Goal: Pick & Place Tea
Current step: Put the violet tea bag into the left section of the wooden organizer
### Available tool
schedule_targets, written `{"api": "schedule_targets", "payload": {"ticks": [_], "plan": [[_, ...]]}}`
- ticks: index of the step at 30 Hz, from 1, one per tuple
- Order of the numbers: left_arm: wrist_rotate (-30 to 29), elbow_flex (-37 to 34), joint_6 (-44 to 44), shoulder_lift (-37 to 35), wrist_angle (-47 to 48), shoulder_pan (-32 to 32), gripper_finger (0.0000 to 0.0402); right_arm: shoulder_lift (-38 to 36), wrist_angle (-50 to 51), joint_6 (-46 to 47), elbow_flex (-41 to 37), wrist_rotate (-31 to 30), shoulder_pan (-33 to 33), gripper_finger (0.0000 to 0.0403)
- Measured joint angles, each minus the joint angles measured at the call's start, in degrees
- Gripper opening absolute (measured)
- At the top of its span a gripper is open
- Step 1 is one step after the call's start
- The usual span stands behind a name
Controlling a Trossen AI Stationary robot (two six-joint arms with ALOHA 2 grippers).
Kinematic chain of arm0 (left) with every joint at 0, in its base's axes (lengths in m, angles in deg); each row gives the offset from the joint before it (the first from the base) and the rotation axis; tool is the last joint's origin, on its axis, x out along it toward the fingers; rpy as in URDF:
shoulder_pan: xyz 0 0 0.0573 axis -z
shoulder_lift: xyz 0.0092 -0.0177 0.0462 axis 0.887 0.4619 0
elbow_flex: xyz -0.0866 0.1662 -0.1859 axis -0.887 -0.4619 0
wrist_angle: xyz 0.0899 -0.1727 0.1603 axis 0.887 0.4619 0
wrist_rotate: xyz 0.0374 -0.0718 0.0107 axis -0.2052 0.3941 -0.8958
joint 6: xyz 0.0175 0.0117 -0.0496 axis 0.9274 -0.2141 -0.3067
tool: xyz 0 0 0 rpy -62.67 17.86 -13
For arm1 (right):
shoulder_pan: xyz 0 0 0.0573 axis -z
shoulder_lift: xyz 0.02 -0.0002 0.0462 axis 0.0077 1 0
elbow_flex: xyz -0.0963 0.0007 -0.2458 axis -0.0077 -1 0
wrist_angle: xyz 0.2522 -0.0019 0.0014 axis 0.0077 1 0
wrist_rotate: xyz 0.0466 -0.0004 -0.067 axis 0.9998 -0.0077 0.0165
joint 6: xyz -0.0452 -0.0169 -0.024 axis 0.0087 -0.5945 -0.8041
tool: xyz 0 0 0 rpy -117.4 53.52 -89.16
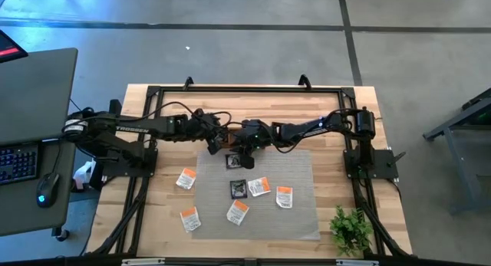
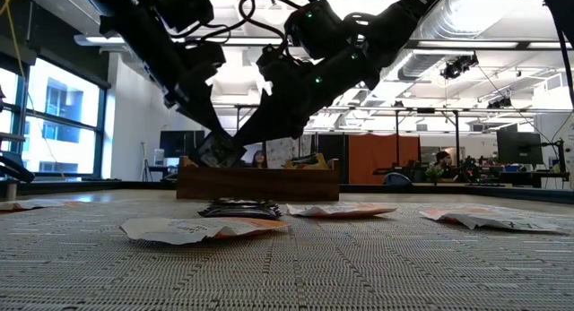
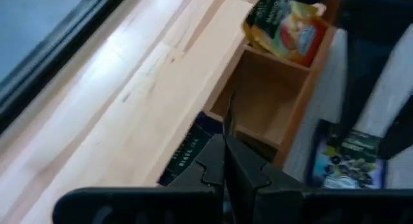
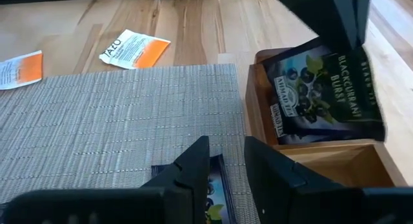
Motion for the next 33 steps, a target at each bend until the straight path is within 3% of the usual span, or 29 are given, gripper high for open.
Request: {"api": "schedule_targets", "payload": {"ticks": [9,18,23,28,33], "plan": [[-1.1,0.0,0.2,0.0,4.1,0.0,0.0011,0.0,-0.2,0.0,0.0,0.0,0.0,0.0094],[-5.6,0.0,1.8,0.0,1.5,0.0,0.011,0.0,-0.6,0.0,0.0,0.0,0.0,0.0094],[-8.8,0.0,2.3,0.1,0.8,0.0,0.0132,0.0,-0.6,0.0,0.0,0.0,0.0,0.0094],[-7.1,0.0,2.3,-0.1,1.1,0.0,0.0133,0.0,-0.6,0.2,0.0,-0.1,0.0,0.0094],[0.7,0.1,1.6,-4.2,4.0,0.1,0.0133,0.0,-0.4,0.3,0.0,-0.1,0.0,0.0094]]}}
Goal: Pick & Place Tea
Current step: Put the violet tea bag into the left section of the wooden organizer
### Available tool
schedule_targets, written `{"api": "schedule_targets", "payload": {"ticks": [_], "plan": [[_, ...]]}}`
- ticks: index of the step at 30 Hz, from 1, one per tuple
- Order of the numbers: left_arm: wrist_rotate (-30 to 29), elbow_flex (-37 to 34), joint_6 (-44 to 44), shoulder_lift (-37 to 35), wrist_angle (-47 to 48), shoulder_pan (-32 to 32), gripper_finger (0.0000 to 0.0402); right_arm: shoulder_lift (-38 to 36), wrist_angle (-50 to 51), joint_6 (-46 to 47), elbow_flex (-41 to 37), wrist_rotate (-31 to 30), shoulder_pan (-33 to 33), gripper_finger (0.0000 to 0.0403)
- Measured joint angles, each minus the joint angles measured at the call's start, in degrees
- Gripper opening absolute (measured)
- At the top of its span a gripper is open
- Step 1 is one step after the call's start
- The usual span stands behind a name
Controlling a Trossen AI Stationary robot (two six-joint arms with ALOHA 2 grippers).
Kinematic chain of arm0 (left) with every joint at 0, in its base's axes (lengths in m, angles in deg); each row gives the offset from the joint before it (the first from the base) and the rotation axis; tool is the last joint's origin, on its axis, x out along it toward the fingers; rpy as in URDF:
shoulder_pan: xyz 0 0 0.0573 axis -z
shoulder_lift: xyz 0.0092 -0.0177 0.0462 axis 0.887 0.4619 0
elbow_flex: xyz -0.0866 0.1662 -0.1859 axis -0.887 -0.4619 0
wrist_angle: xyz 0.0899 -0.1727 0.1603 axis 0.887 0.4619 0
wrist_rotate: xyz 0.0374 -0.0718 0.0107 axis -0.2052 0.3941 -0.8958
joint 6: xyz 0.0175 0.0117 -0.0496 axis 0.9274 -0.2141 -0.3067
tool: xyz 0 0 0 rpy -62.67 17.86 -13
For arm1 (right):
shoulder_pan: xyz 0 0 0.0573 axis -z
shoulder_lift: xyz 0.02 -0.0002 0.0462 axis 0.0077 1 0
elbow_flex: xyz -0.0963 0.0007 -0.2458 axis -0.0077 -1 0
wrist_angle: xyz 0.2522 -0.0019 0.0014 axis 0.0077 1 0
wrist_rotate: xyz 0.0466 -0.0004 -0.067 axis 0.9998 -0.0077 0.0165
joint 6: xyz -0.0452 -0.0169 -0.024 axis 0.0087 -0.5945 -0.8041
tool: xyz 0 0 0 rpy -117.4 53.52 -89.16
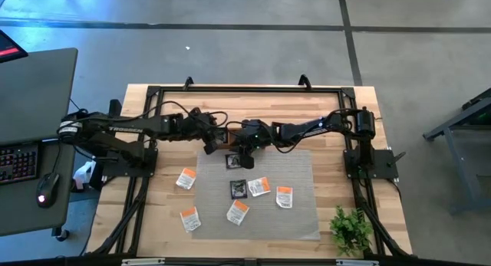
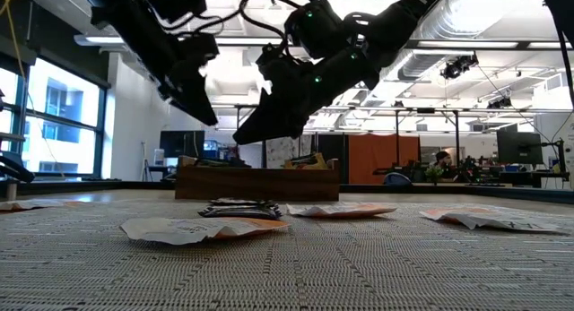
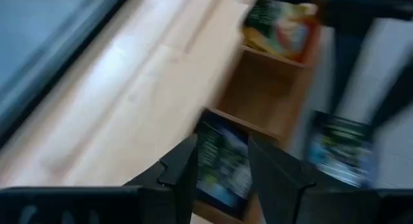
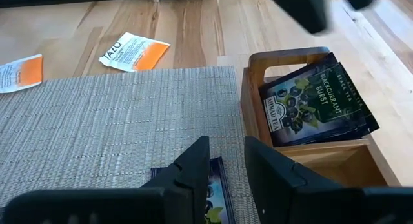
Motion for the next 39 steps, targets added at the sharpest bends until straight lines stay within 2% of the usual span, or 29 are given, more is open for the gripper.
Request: {"api": "schedule_targets", "payload": {"ticks": [5,8,12,15,19,25,32,39], "plan": [[8.0,0.0,-3.2,-6.3,4.7,0.6,0.0133,0.0,0.0,1.6,0.0,0.5,-0.8,0.0095],[10.7,0.0,-4.6,-8.3,8.6,2.9,0.0133,0.0,-0.3,1.2,0.0,1.1,-1.9,0.0095],[12.5,-2.9,-8.9,-8.1,6.9,7.5,0.0133,0.0,0.4,5.2,0.0,0.5,-3.0,0.0095],[13.5,-6.3,-13.8,-5.3,-0.7,10.6,0.0133,0.0,3.0,11.1,0.0,0.3,-3.5,0.0095],[13.6,-8.9,-17.5,-0.4,-6.1,12.7,0.0133,0.0,8.8,18.2,0.0,-0.8,-4.5,0.0095],[13.4,-9.0,-19.9,8.5,-12.3,12.7,0.0133,0.0,16.6,26.2,0.0,-8.2,-6.6,0.0095],[12.8,-9.0,-20.4,17.8,-20.1,12.7,0.0133,0.0,17.6,39.8,0.0,-11.0,-7.0,0.0095],[11.9,-8.8,-21.6,20.4,-22.7,12.7,0.0133,1.5,18.1,48.3,0.0,-10.9,-6.6,0.0095]]}}
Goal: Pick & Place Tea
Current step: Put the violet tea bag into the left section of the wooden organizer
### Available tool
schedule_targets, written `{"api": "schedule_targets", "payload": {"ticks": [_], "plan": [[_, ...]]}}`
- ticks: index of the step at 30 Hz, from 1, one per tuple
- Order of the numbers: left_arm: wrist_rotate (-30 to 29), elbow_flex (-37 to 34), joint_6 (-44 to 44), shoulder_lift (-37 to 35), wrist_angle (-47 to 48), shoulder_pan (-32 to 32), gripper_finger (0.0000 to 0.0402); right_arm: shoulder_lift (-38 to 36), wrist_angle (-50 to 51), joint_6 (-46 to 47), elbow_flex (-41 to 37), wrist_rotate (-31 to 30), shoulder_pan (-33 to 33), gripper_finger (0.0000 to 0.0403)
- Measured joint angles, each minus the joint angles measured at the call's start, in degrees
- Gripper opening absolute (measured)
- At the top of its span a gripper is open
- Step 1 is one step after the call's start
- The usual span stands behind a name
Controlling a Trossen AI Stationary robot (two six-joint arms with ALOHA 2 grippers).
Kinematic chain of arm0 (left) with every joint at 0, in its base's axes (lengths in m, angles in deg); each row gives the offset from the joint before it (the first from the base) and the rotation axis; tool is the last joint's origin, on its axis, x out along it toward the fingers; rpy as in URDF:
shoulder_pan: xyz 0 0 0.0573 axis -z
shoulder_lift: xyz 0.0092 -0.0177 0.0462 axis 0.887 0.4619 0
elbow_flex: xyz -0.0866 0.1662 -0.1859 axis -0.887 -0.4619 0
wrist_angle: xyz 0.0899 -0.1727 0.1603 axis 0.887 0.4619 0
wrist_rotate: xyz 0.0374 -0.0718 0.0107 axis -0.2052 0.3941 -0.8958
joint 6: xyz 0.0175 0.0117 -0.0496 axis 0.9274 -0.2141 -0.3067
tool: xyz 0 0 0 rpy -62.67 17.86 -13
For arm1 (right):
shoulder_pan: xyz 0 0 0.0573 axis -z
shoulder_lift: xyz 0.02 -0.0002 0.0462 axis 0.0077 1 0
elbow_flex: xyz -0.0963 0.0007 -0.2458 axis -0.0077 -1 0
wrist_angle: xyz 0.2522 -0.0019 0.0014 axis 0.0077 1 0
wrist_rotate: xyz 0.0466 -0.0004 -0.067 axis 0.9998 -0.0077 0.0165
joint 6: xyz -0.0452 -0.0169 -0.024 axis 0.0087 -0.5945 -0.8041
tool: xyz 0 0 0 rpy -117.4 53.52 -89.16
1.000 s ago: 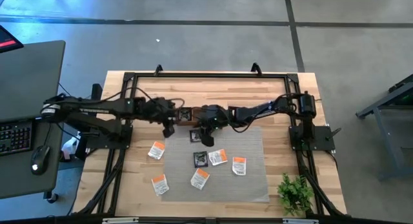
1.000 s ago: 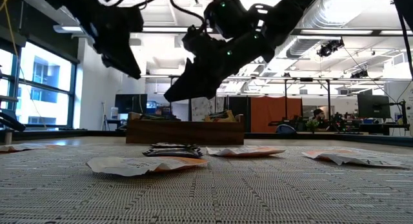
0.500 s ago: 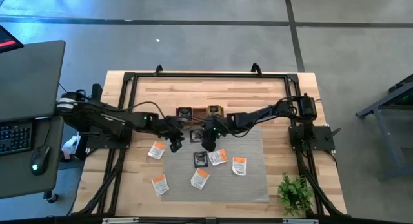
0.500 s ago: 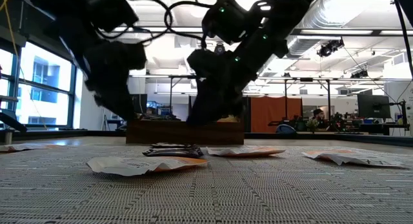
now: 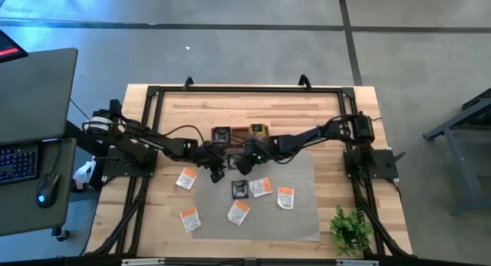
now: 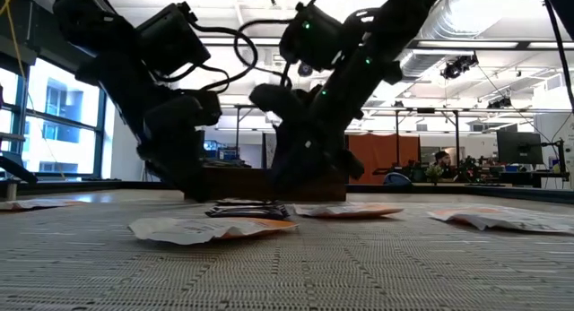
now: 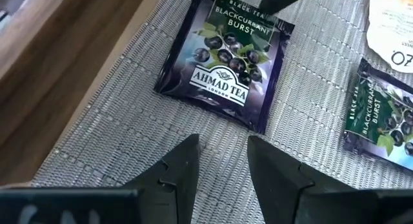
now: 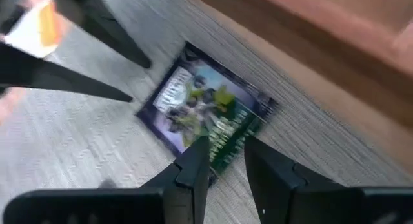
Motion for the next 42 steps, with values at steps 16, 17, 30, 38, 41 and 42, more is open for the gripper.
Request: {"api": "schedule_targets", "payload": {"ticks": [16,17,30,38,41,42], "plan": [[-1.5,-0.2,0.2,0.3,-3.7,0.0,0.0133,1.4,1.1,4.3,0.1,-0.6,-0.1,0.0094],[-1.5,-0.2,0.2,0.3,-3.8,0.0,0.0133,1.4,1.1,4.4,0.1,-0.6,-0.2,0.0094],[-1.3,-0.2,0.2,0.3,-5.9,0.0,0.0133,1.4,0.8,5.3,0.0,-1.5,-0.6,0.0094],[1.0,-0.1,-1.8,1.5,-6.6,0.0,0.0133,1.5,-2.7,3.8,-0.1,-1.1,-0.6,0.0094],[1.7,-0.1,-1.9,2.3,-7.4,0.0,0.0133,1.5,-2.7,3.8,-0.1,-1.1,-0.6,0.0094],[1.7,-0.1,-1.9,2.5,-8.0,0.0,0.0133,1.5,-2.8,3.8,-0.1,-1.1,-0.6,0.0094]]}}
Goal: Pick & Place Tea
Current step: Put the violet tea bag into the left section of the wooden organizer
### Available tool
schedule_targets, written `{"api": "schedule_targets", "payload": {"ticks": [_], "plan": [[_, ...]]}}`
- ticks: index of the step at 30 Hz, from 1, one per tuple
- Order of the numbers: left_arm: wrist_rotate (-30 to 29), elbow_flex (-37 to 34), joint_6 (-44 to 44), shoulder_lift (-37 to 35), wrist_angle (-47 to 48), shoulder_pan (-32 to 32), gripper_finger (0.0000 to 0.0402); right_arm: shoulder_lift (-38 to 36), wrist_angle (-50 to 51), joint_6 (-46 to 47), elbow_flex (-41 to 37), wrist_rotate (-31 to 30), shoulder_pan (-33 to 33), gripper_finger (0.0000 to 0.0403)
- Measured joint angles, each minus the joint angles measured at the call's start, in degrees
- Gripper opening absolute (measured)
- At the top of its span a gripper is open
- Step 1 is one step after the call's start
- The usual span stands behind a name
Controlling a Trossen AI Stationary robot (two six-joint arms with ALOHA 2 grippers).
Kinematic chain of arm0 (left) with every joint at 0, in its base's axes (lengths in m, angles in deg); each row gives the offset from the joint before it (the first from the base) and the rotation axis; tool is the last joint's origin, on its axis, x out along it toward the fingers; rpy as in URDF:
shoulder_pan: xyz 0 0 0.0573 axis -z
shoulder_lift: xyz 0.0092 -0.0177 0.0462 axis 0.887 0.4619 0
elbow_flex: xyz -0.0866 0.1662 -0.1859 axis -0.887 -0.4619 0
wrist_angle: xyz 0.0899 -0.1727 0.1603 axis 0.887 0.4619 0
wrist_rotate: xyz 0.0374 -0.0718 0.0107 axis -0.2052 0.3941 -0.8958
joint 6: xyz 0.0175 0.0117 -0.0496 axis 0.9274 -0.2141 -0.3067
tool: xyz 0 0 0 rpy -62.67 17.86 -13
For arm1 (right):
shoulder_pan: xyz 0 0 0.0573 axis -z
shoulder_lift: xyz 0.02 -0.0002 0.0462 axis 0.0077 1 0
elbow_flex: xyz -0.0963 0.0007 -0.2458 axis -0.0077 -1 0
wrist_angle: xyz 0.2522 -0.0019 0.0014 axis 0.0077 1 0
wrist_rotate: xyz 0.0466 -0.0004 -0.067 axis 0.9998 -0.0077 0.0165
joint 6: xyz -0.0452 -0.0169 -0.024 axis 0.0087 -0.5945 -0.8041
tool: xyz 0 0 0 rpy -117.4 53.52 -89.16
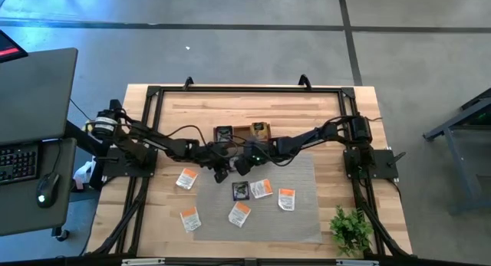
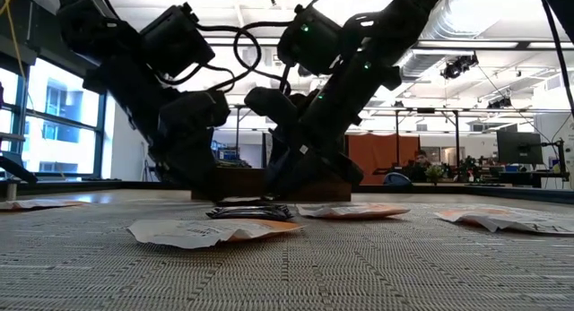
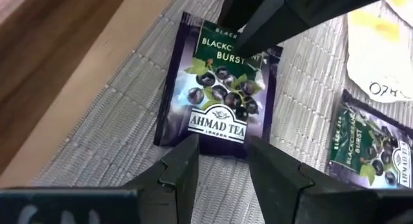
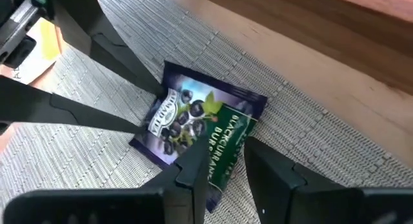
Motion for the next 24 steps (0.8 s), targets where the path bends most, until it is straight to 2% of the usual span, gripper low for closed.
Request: {"api": "schedule_targets", "payload": {"ticks": [10,14,20,24], "plan": [[-0.3,0.0,0.5,0.1,-3.0,0.0,0.0133,0.0,-1.6,-2.0,0.0,1.2,-0.2,0.0088],[-1.3,0.0,0.6,0.1,-3.2,0.0,0.0133,0.0,-1.7,-3.4,0.0,1.4,-0.2,0.0065],[-1.1,0.0,0.6,0.1,-3.3,0.0,0.0133,0.0,-1.4,-6.5,0.0,0.5,-0.4,0.0007],[-0.8,0.0,0.6,0.1,-3.2,0.0,0.0133,0.0,-1.3,-8.1,0.1,0.6,-0.4,0.0008]]}}
